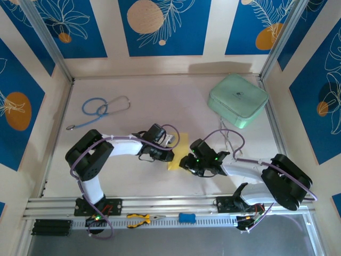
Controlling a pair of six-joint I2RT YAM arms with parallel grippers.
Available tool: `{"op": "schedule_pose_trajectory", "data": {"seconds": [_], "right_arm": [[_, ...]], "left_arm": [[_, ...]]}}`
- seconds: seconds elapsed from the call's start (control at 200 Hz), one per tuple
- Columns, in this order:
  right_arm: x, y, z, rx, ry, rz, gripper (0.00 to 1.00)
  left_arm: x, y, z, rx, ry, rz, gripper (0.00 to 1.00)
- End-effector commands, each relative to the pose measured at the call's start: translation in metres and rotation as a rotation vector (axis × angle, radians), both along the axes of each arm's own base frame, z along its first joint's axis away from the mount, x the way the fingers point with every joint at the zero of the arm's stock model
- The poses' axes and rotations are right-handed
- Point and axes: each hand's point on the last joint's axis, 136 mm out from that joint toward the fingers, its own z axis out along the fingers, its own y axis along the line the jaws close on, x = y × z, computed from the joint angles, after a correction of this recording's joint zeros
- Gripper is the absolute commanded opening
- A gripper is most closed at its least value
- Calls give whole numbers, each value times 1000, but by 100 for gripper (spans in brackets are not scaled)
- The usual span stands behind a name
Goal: Fold a paper plane with a square sheet of paper (pick it up from the middle)
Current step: Turn over the paper at the center of the table.
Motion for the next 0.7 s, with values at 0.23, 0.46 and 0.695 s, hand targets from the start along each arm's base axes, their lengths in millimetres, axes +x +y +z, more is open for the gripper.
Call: {"op": "schedule_pose_trajectory", "data": {"seconds": [0.23,0.46,0.695], "right_arm": [[41,11,16,80,-84,-2,42],[58,13,19,102,-122,17,42],[64,1,7,91,-106,-28,40]], "left_arm": [[-10,10,-17,38,57,9,0],[-10,11,-16,36,57,13,0],[-10,9,-13,22,59,16,0]]}}
